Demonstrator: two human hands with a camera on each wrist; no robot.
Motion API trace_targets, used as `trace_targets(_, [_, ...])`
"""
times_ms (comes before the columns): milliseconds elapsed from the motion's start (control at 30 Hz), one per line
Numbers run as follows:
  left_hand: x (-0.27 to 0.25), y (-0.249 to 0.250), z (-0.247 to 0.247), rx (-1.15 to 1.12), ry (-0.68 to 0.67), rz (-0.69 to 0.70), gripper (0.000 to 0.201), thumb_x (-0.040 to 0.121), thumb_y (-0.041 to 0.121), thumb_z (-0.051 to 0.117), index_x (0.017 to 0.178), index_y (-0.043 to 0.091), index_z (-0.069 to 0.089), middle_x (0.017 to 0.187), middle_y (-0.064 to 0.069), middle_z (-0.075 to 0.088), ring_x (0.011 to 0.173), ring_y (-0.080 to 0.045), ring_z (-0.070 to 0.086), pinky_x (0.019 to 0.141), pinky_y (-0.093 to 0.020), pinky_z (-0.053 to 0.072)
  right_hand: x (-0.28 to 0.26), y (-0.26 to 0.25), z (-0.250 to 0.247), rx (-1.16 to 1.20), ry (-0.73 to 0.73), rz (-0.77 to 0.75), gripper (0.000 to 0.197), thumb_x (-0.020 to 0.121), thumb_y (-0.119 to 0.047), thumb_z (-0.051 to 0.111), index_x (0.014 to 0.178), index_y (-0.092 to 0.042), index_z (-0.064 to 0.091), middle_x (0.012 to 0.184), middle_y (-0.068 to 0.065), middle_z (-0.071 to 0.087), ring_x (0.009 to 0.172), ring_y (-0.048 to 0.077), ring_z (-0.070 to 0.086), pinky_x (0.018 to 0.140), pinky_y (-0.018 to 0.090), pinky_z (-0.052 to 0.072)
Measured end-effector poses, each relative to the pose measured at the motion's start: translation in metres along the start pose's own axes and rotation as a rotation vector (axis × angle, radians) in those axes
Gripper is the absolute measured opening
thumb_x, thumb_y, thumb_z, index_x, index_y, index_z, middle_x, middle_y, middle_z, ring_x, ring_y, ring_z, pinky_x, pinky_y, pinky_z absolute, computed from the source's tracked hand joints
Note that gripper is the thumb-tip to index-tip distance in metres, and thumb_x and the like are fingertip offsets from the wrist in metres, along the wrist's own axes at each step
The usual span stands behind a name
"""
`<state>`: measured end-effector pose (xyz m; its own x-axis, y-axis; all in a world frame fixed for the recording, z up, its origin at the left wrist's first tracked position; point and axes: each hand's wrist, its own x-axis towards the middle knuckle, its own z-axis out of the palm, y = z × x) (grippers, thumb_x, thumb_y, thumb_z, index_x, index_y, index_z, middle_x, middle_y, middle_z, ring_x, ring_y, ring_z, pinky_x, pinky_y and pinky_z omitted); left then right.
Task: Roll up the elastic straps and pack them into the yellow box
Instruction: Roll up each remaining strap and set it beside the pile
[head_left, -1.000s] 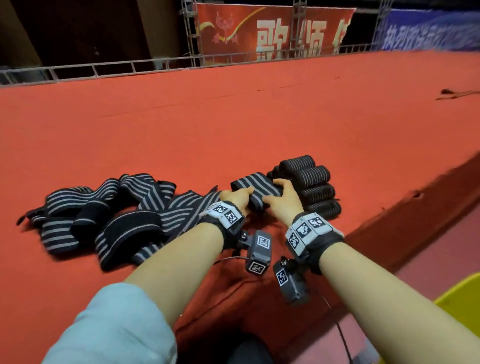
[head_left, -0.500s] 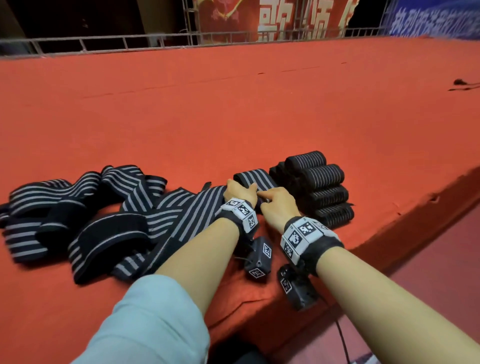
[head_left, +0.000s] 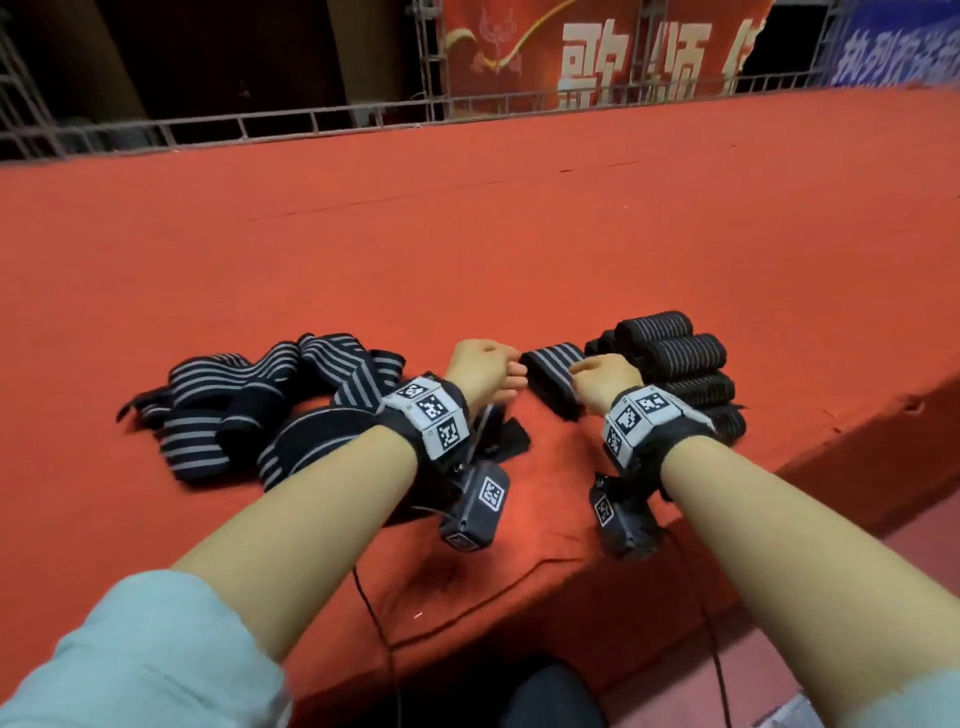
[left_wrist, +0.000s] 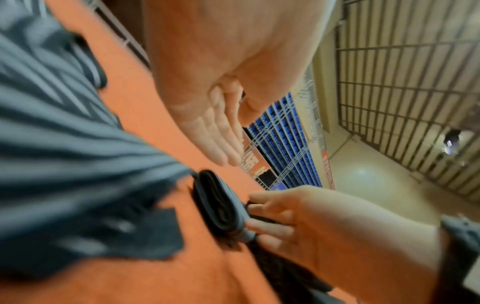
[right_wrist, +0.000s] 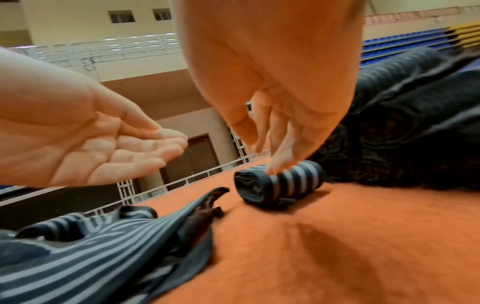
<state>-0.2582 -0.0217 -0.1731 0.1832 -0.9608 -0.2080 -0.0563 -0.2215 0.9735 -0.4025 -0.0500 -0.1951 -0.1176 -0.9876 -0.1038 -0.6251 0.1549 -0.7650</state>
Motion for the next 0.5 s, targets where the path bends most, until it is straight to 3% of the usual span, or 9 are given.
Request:
trace_targets(67, [-0.018,0.004,-0.029,0.069,0.022,0.068,0.028,0.098,0.002,0.037,0.079,0.012,0.056,0.070,-0.005,0.057,0.057,-0.013,0.056,0.047,-0.018,0.047,-0.012,-0.011,0.013,0.101,0.014,0.008,0.024,0.084,-0.011,0.052,0.077,-0.021,0.072,0.094,0.011,0.072,0.087,0.031,0.068,0.079,0.038,0.057])
trace_targets(100, [-0.022,0.001,-0.048,0.123,0.038,0.095,0.030,0.097,0.001,0.036,0.079,0.013,0.057,0.070,-0.005,0.058,0.057,-0.012,0.056,0.050,-0.020,0.047,-0.019,-0.016,0.023,0.173,-0.038,0.029,0.023,0.083,-0.011,0.053,0.067,-0.020,0.066,0.086,0.013,0.070,0.079,0.031,0.069,0.073,0.042,0.059])
trace_targets(133, [-0.025,-0.002,-0.068,0.173,0.061,0.108,0.030,0.095,0.000,0.037,0.080,0.013,0.059,0.071,-0.003,0.060,0.058,-0.012,0.056,0.054,-0.022,0.048,-0.025,-0.020,0.033,0.246,-0.111,0.060,0.024,0.084,-0.008,0.053,0.062,-0.018,0.060,0.077,0.013,0.065,0.065,0.028,0.066,0.059,0.039,0.058])
trace_targets(200, [-0.034,-0.014,-0.107,0.272,0.151,0.139,0.026,0.090,-0.001,0.045,0.081,0.015,0.064,0.071,0.001,0.063,0.064,-0.014,0.057,0.063,-0.026,0.048,-0.043,-0.031,0.058,0.409,-0.287,0.149,0.026,0.086,-0.001,0.049,0.063,-0.013,0.048,0.064,0.008,0.048,0.042,0.017,0.050,0.038,0.022,0.042])
trace_targets(267, [-0.046,-0.027,-0.139,0.395,0.226,0.182,0.021,0.084,0.001,0.058,0.080,0.020,0.067,0.074,0.003,0.066,0.076,-0.017,0.062,0.075,-0.026,0.051,-0.062,-0.042,0.082,0.482,-0.355,0.216,0.016,0.087,-0.003,0.053,0.073,-0.008,0.050,0.065,0.006,0.044,0.047,0.017,0.048,0.038,0.018,0.040])
trace_targets(300, [-0.052,-0.034,-0.151,0.455,0.243,0.191,0.021,0.082,0.002,0.062,0.081,0.021,0.068,0.081,0.001,0.069,0.084,-0.019,0.065,0.083,-0.029,0.053,-0.072,-0.047,0.091,0.496,-0.351,0.231,0.006,0.085,-0.007,0.059,0.083,-0.004,0.054,0.070,0.008,0.048,0.054,0.018,0.053,0.042,0.021,0.045])
trace_targets(367, [-0.066,-0.053,-0.172,0.587,0.217,0.187,0.021,0.080,0.004,0.065,0.094,0.020,0.069,0.100,-0.003,0.071,0.099,-0.019,0.066,0.094,-0.032,0.051,-0.086,-0.053,0.116,0.449,-0.322,0.260,0.048,0.072,-0.022,0.073,0.111,0.000,0.055,0.091,0.012,0.060,0.076,0.024,0.063,0.061,0.031,0.055])
trace_targets(433, [-0.077,-0.069,-0.179,0.721,0.144,0.213,0.032,0.080,0.010,0.067,0.111,0.016,0.068,0.115,-0.005,0.069,0.110,-0.019,0.063,0.100,-0.032,0.046,-0.095,-0.052,0.128,0.329,-0.176,0.286,0.084,0.063,-0.034,0.076,0.133,-0.002,0.042,0.125,0.016,0.054,0.106,0.033,0.059,0.091,0.040,0.051])
trace_targets(500, [-0.083,-0.082,-0.177,0.849,0.098,0.219,0.044,0.081,0.013,0.067,0.124,0.014,0.061,0.125,-0.006,0.064,0.118,-0.020,0.058,0.103,-0.028,0.042,-0.097,-0.045,0.133,0.299,-0.065,0.319,0.087,0.065,-0.036,0.077,0.135,-0.001,0.038,0.135,0.016,0.047,0.117,0.035,0.053,0.100,0.040,0.044])
